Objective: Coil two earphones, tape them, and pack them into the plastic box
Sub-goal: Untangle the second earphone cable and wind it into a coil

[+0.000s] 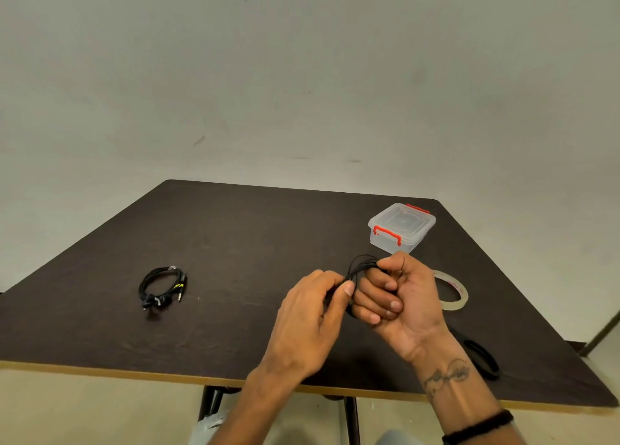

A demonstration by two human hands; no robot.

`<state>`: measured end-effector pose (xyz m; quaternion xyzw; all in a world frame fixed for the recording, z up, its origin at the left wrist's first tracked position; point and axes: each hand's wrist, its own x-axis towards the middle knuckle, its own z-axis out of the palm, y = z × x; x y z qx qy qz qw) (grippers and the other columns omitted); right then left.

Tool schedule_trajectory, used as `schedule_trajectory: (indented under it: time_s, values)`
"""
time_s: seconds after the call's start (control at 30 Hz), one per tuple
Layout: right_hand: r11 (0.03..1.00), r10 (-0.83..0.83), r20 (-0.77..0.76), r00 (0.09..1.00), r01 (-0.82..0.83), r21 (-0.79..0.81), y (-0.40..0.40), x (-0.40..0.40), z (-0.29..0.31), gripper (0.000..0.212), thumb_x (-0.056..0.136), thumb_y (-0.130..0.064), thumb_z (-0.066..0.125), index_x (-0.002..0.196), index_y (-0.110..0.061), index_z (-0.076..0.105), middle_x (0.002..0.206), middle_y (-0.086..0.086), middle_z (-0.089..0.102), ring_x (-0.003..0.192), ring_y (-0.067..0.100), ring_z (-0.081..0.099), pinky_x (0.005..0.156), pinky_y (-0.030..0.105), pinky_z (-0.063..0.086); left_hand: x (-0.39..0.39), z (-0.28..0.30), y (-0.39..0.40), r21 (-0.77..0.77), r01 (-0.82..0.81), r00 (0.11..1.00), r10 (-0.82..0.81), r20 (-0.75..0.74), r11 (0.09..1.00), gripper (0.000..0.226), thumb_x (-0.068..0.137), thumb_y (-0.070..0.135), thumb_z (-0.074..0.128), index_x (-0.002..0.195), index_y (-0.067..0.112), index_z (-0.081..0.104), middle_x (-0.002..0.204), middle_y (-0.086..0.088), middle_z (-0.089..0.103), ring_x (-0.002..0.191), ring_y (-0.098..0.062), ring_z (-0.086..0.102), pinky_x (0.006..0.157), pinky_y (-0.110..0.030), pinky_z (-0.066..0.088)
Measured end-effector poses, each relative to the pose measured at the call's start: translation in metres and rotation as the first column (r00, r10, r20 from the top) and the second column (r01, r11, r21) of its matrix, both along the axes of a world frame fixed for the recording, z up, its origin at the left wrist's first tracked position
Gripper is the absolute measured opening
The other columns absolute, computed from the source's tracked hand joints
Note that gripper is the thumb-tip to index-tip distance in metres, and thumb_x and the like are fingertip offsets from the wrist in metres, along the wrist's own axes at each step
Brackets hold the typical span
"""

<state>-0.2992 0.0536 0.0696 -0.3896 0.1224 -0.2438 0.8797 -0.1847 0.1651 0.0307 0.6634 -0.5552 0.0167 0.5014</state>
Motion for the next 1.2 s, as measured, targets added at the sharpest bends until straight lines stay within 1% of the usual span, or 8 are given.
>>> schedule_trajectory:
  time_s: [0.1, 0.23, 0.33, 0.43, 0.53, 0.7, 0.87, 1.2]
  values:
    - [0.996, 0.018, 0.01, 1.0, -0.019, 0.085, 0.0, -0.001, 0.0, 0.04, 0.089, -0.024, 0.045, 0.051, -0.019, 0.032, 0.034, -0.004, 0.025, 0.038, 0.011, 0.008, 0.043, 0.025, 0.011, 0.012, 0.0, 0.004, 0.077, 0.156, 0.956, -0.131, -0.262, 0.985, 0.03, 0.112, 0.037, 0.039, 0.112, 0.032, 0.069, 0.094, 0.01, 0.062, 0.092, -0.008, 0.059, 0.081, -0.021, 0.046]
    - [0.992, 0.052, -0.036, 0.998, -0.047, 0.117, 0.002, -0.003, 0.008, 0.039, 0.088, -0.024, 0.045, 0.051, -0.019, 0.033, 0.035, -0.004, 0.023, 0.041, 0.011, 0.006, 0.044, 0.026, 0.009, 0.038, -0.014, -0.001, 0.236, 0.008, 0.978, -0.057, 0.201, 0.972, 0.03, 0.11, 0.037, 0.037, 0.126, 0.034, 0.062, 0.102, 0.017, 0.048, 0.096, -0.004, 0.048, 0.086, -0.027, 0.047]
    - [0.99, 0.08, -0.047, 0.996, -0.074, 0.118, 0.003, -0.003, 0.013, 0.04, 0.089, -0.025, 0.044, 0.051, -0.019, 0.033, 0.038, -0.005, 0.016, 0.041, 0.011, 0.005, 0.044, 0.025, 0.009, 0.044, -0.012, -0.01, 0.298, -0.016, 0.957, -0.071, 0.28, 0.955, 0.033, 0.11, 0.035, 0.035, 0.131, 0.031, 0.06, 0.112, 0.011, 0.053, 0.1, -0.01, 0.049, 0.089, -0.039, 0.05]
    - [0.991, 0.096, -0.085, 0.992, -0.088, 0.097, 0.0, -0.003, 0.019, 0.04, 0.09, -0.024, 0.043, 0.051, -0.02, 0.033, 0.036, -0.005, 0.021, 0.041, 0.01, 0.005, 0.045, 0.025, 0.009, 0.044, -0.009, -0.011, 0.325, 0.148, 0.985, -0.169, 0.038, 0.934, 0.043, 0.108, 0.02, 0.042, 0.148, 0.035, 0.049, 0.141, 0.018, 0.051, 0.132, -0.001, 0.044, 0.116, -0.033, 0.039]
    - [0.993, 0.108, -0.166, 0.98, -0.098, 0.069, -0.006, -0.004, 0.023, 0.039, 0.089, -0.024, 0.046, 0.053, -0.019, 0.032, 0.036, -0.004, 0.023, 0.041, 0.011, 0.006, 0.045, 0.025, 0.008, 0.036, -0.001, -0.007, 0.09, 0.311, 0.893, -0.258, -0.369, 0.946, 0.04, 0.112, 0.023, 0.039, 0.148, 0.034, 0.053, 0.14, 0.021, 0.062, 0.138, 0.003, 0.049, 0.117, -0.025, 0.039]
    - [0.985, 0.164, -0.208, 0.964, -0.149, 0.088, -0.013, -0.006, 0.03, 0.04, 0.089, -0.022, 0.046, 0.052, -0.019, 0.032, 0.034, -0.005, 0.024, 0.039, 0.01, 0.006, 0.045, 0.023, 0.009, 0.021, -0.004, -0.015, -0.07, 0.225, 0.931, -0.235, -0.28, 0.972, 0.027, 0.104, 0.024, 0.058, 0.126, 0.026, 0.074, 0.116, 0.008, 0.073, 0.107, -0.018, 0.07, 0.09, -0.036, 0.057]
    - [0.977, 0.206, -0.197, 0.959, -0.188, 0.104, -0.011, -0.009, 0.033, 0.041, 0.091, -0.022, 0.047, 0.052, -0.019, 0.032, 0.035, -0.005, 0.025, 0.038, 0.009, 0.008, 0.045, 0.023, 0.009, 0.013, -0.006, -0.02, -0.113, 0.184, 0.906, -0.213, -0.365, 0.976, 0.013, 0.099, 0.016, 0.068, 0.105, 0.02, 0.08, 0.094, 0.005, 0.071, 0.08, -0.014, 0.068, 0.069, -0.027, 0.056]
    - [0.993, 0.109, -0.285, 0.952, -0.119, -0.016, -0.014, -0.01, 0.029, 0.041, 0.091, -0.021, 0.045, 0.053, -0.02, 0.031, 0.035, -0.004, 0.024, 0.029, 0.008, 0.017, 0.044, 0.021, 0.011, 0.006, 0.009, -0.003, -0.13, 0.404, 0.545, -0.353, -0.76, 0.905, 0.026, 0.106, 0.014, 0.055, 0.12, 0.007, 0.076, 0.114, -0.016, 0.077, 0.107, -0.027, 0.073, 0.096, -0.04, 0.059]
